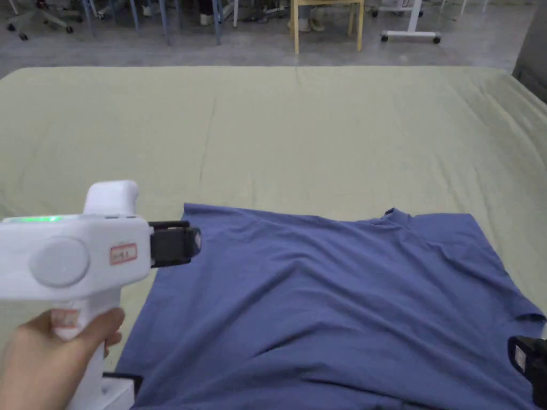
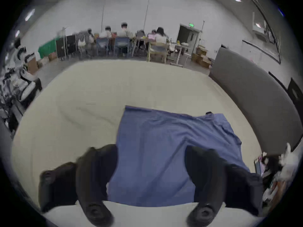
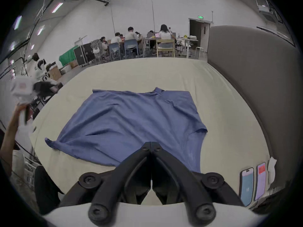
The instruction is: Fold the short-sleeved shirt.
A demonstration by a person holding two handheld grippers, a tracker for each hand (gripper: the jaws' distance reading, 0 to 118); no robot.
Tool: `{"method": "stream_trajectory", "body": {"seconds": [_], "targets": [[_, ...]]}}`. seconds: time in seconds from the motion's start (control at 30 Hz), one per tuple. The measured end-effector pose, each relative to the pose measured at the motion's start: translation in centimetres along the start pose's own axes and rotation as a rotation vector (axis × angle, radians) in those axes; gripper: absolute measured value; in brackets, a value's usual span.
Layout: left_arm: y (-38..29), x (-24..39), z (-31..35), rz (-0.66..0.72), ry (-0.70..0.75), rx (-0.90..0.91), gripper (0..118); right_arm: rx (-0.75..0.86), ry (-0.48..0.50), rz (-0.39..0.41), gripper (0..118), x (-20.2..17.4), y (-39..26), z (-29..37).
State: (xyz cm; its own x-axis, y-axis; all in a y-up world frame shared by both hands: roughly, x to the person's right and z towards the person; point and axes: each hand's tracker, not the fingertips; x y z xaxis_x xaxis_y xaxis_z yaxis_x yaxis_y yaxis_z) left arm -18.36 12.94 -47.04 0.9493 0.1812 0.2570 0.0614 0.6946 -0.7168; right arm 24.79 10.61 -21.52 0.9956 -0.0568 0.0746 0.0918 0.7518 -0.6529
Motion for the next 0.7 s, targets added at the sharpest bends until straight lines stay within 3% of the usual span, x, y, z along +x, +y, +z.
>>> {"method": "stream_trajectory", "body": {"seconds": [0.07,0.2,0.4,0.43,0.47,0.5,0.57,0.7], "targets": [[3.2,-1.2,-6.0,0.042,0.010,-0.039,94,-0.004,0.010,0.000,2,-0.2,1.0,-1.0],[7.2,-2.6,-17.5,-0.058,0.192,-0.137,94,-0.027,0.007,-0.001,2,0.1,1.9,-3.0],[6.5,-4.8,-26.4,0.063,0.185,-0.285,90,-0.087,-0.029,-0.014,2,1.2,1.4,-6.2],[6.0,-4.9,-27.0,0.054,0.151,-0.307,74,-0.100,-0.032,-0.014,2,1.3,1.3,-6.7],[5.4,-4.8,-27.1,0.034,0.132,-0.296,42,-0.111,-0.035,-0.016,2,1.4,1.2,-7.1],[4.9,-4.2,-26.5,-0.014,0.182,-0.255,31,-0.115,-0.036,-0.016,2,1.5,1.0,-7.5],[4.7,-4.0,-25.9,-0.006,0.136,-0.235,8,-0.128,-0.029,-0.026,2,1.5,0.7,-8.1],[5.1,-3.4,-24.8,-0.040,0.142,-0.247,6,-0.152,0.001,-0.035,2,1.3,0.6,-9.5]]}}
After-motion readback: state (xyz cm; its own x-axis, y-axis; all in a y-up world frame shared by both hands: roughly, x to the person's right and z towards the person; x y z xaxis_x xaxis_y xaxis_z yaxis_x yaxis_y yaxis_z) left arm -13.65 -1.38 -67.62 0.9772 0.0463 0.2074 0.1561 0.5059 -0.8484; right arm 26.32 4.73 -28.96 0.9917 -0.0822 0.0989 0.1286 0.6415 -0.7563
